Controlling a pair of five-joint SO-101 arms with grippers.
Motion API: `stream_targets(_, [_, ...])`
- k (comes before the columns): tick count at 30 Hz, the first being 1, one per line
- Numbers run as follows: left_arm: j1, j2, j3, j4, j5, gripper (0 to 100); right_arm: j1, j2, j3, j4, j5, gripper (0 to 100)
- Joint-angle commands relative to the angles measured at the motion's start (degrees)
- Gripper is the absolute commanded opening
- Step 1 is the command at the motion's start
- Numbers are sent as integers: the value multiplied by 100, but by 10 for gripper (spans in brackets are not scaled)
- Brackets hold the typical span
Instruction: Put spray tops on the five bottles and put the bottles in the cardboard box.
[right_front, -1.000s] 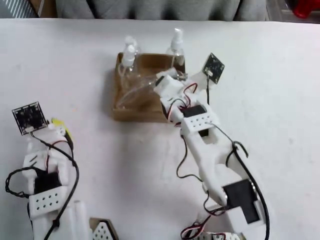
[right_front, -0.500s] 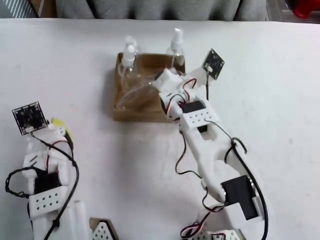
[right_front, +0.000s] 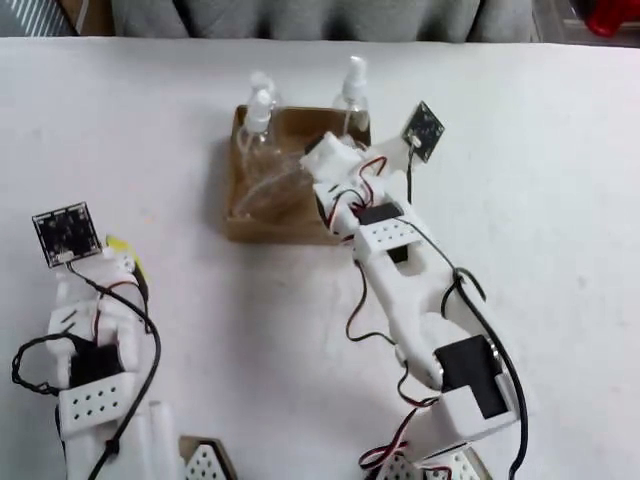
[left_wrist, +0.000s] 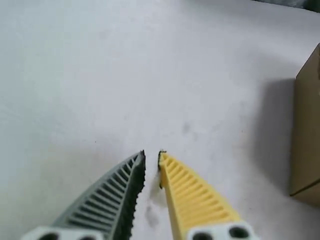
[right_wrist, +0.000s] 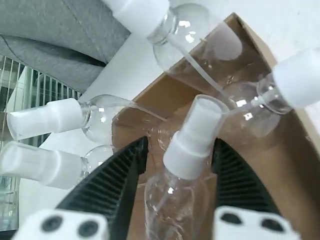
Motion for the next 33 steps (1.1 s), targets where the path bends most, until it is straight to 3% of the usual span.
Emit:
stream_targets(1, [75, -101, -62, -132, -70, 64, 84, -4, -290, -259, -35, 170])
stream_targets(13, [75, -101, -62, -132, -79, 64, 31, 242, -343, -259, -44, 161])
stream_targets(18, [75, -101, -62, -132, -88, 63, 31, 479, -492, -242, -26, 60])
stream_targets(28, [75, -110, -62, -149, -88, 63, 40, 470, -475, -233, -18, 19])
stream_targets(33, [75, -101, -62, -176, -88, 63, 48, 171, -466, 242, -18, 16])
